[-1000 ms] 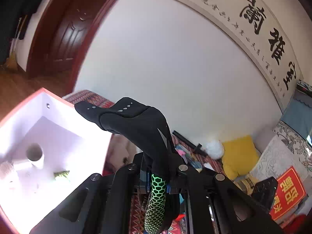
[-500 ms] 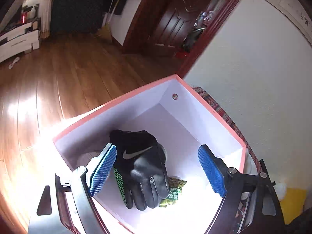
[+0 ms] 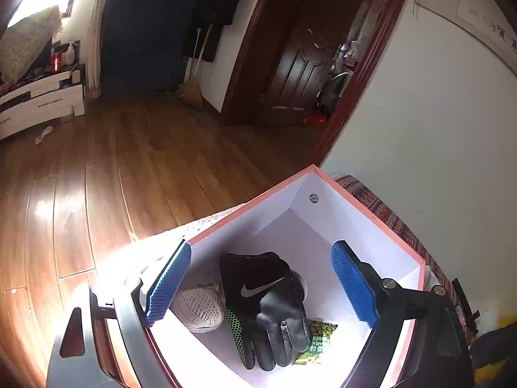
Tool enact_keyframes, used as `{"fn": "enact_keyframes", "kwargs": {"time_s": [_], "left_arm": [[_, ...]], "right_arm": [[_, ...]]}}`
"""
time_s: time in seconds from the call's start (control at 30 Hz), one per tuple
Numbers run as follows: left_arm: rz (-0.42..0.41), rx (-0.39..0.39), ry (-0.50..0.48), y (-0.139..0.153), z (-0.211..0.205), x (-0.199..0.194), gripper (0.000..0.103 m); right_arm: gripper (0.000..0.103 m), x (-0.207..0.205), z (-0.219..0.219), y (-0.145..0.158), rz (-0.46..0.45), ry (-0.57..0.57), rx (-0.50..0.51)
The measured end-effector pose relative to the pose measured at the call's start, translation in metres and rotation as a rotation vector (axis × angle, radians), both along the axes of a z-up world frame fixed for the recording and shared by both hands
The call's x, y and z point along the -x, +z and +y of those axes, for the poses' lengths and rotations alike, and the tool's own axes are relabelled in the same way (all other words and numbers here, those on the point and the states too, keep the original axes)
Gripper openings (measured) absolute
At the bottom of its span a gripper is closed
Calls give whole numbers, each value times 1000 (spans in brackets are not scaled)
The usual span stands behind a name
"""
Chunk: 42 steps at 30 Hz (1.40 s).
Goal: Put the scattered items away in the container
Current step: 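Drop the black glove into the pink box with the left gripper while the right drops its glove in, then grasp the blue figurine with the right gripper while the left grasps the green tape measure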
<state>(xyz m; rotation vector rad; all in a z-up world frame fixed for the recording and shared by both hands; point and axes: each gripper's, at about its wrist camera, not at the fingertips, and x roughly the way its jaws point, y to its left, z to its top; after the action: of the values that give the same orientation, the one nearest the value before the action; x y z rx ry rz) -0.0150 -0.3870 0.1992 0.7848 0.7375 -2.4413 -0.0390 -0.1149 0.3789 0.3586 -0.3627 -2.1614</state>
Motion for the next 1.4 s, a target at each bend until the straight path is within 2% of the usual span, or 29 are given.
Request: {"fn": "enact_keyframes", "kwargs": {"time_s": [0.07,0.13,0.17,0.2,0.23,0.47,0.63,0.73,0.83,0.9,1.0,1.1,1.23,1.33,1.4], "left_arm": [[12,-3,21,2,-6,-7,89],[20,-4,38,5,-11,-13,89],[24,-6,45,5,-13,-15,89],[26,-7,51,6,-14,-15,89],[28,-8,54,5,-15,-17,89],[19,-7,31,7,-8,-14,89],[21,3,18,9,1,-13,89],[13,7,0,8,7,-9,89],[7,16,-15,9,15,-5,89],[4,22,-26,8,19,-3,89],[-3,30,-40,8,25,1,90],[-11,32,-50,7,29,4,90],[-16,41,-53,6,32,7,90],[-18,50,-55,5,34,9,90],[-17,59,-59,6,36,9,90]], "right_arm": [[14,13,-16,-2,-28,33,4],[30,23,-31,-5,-75,79,-1],[50,25,-35,-7,-96,90,-2],[66,26,-36,-8,-109,89,4],[67,25,-36,-8,-107,84,9],[66,15,-13,-8,-67,35,-13],[66,20,19,-15,-75,-65,-63],[66,28,46,-32,-103,-137,-98],[66,44,73,-66,-171,-196,-169],[66,61,86,-100,-231,-232,-256],[66,94,99,-168,-350,-287,-467],[65,124,105,-233,-461,-272,-678],[56,141,102,-290,-493,-257,-930],[51,147,97,-317,-503,-218,-1016],[43,149,97,-321,-479,-246,-1030]]}}
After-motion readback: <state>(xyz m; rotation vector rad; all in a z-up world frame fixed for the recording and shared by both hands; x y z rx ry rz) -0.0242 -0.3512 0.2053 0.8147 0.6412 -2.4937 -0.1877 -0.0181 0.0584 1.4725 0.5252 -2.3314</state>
